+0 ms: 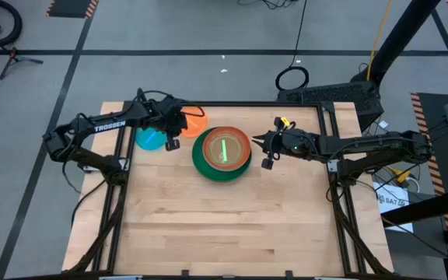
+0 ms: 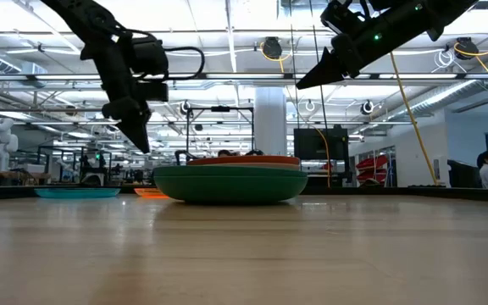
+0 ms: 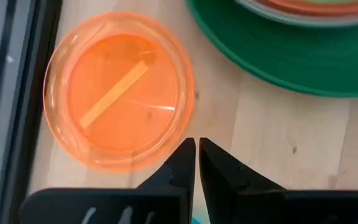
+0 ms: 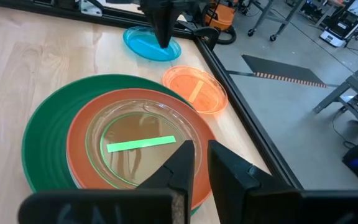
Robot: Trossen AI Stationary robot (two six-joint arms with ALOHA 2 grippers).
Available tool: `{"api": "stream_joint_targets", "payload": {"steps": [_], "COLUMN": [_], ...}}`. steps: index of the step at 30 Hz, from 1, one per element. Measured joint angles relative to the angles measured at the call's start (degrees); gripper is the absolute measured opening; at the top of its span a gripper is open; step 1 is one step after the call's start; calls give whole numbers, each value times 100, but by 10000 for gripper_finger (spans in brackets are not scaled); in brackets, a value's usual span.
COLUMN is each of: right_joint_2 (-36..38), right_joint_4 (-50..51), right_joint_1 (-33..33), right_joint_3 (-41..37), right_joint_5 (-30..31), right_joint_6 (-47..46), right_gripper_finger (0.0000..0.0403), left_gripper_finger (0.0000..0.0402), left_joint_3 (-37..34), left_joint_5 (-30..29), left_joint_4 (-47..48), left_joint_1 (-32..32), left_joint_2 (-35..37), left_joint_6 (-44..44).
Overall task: Stack plastic plates
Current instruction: Stack the orange plate on top of the green plate
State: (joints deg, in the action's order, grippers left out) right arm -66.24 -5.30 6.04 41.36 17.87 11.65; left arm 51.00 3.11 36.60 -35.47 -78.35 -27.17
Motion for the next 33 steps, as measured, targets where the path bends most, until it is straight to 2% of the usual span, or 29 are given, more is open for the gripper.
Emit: {"api": "stream_joint_targets", "payload": {"steps": [8,13,17,20,25,29,33], "right_joint_2": [0,0,0,0,0,0,0], "right_joint_4": [0,0,-2,-2,0,0,0], "right_joint_1": [0,0,2,4,4,2,2], "right_joint_3": [0,0,-2,-1,-2,-2,-2], "right_joint_5": [0,0,0,0,0,0,0], "right_joint_6": [43,100,121,120,110,113,117], "right_gripper_finger": [38,38,38,38,38,38,38], "left_gripper_finger": [34,104,169,197,204,204,204], "left_joint_3": [0,0,0,2,2,2,2], "left_joint_5": [-140,-221,-472,-614,-626,-921,-959], "left_joint_4": [325,393,-68,-282,-258,-495,-710], "left_joint_1": [152,147,162,158,162,158,136], "left_joint_2": [-19,-171,-352,-569,-1000,-1302,-1481], "left_joint_6": [-11,139,-13,-379,-834,-868,-871]}}
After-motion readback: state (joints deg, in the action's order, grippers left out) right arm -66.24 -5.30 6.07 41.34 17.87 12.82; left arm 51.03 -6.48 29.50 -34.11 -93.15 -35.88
